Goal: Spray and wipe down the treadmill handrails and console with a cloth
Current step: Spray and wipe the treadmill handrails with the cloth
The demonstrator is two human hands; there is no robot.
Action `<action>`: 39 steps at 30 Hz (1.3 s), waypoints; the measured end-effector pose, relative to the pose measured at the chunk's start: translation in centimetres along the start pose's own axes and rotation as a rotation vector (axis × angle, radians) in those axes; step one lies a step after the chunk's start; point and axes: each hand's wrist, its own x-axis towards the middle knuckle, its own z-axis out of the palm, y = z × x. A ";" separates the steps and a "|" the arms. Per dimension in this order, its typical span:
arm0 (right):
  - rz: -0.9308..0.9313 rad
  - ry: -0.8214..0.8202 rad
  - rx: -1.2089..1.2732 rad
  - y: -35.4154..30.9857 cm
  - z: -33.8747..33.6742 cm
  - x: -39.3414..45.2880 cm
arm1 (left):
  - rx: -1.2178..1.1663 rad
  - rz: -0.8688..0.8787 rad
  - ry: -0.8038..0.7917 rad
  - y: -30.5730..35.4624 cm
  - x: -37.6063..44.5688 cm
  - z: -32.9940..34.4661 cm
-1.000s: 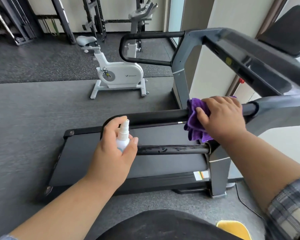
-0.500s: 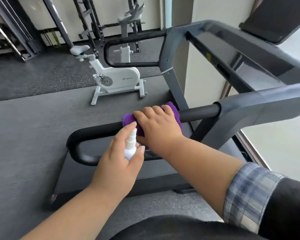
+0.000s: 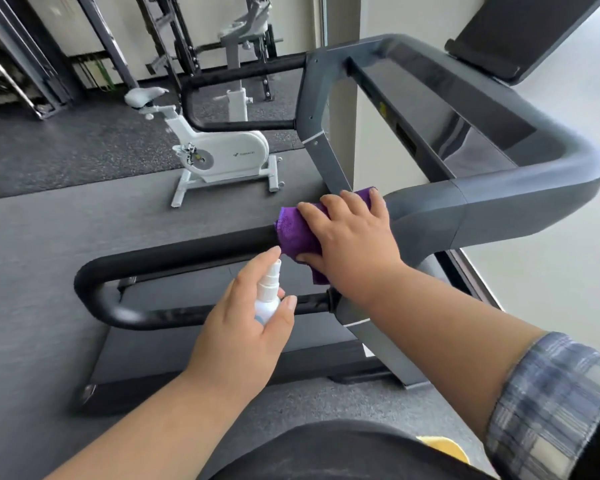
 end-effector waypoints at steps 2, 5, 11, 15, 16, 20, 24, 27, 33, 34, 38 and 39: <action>-0.018 -0.033 -0.001 -0.9 0.2 0.5 | 0.010 -0.019 0.012 0.0 -0.6 0.1; -0.071 -0.022 0.017 -2.5 0.7 1.2 | 0.025 -0.054 0.023 0.2 -1.3 0.1; -0.185 -0.044 0.099 -2.5 -0.1 1.9 | 0.011 -0.078 0.049 1.6 -1.2 1.1; -0.120 -0.159 0.121 2.1 -1.5 1.6 | -0.055 -0.126 0.022 2.4 -1.0 2.1; -0.110 -0.164 0.125 2.8 -1.6 1.4 | -0.067 -0.131 0.019 2.6 -0.9 2.4; -0.119 -0.108 0.065 2.6 -1.3 0.9 | -0.096 -0.142 0.028 3.3 -1.4 3.3; -0.138 -0.024 0.028 0.2 0.0 1.3 | -0.096 -0.170 0.051 3.2 -2.6 3.7; -0.196 -0.015 0.018 -2.1 0.3 1.8 | -0.068 -0.199 0.060 3.0 -3.1 3.9; -0.270 -0.050 0.061 0.9 -0.1 1.3 | -0.026 -0.195 0.025 3.6 -2.6 5.0; -0.259 -0.054 0.069 2.0 -0.2 1.3 | -0.017 -0.192 0.028 3.5 -2.5 4.9; -0.207 -0.036 0.050 3.6 -0.3 1.1 | -0.004 -0.203 0.045 2.8 -2.5 4.2; -0.191 -0.025 0.043 3.2 -0.3 1.1 | -0.004 -0.209 0.052 2.5 -2.5 4.0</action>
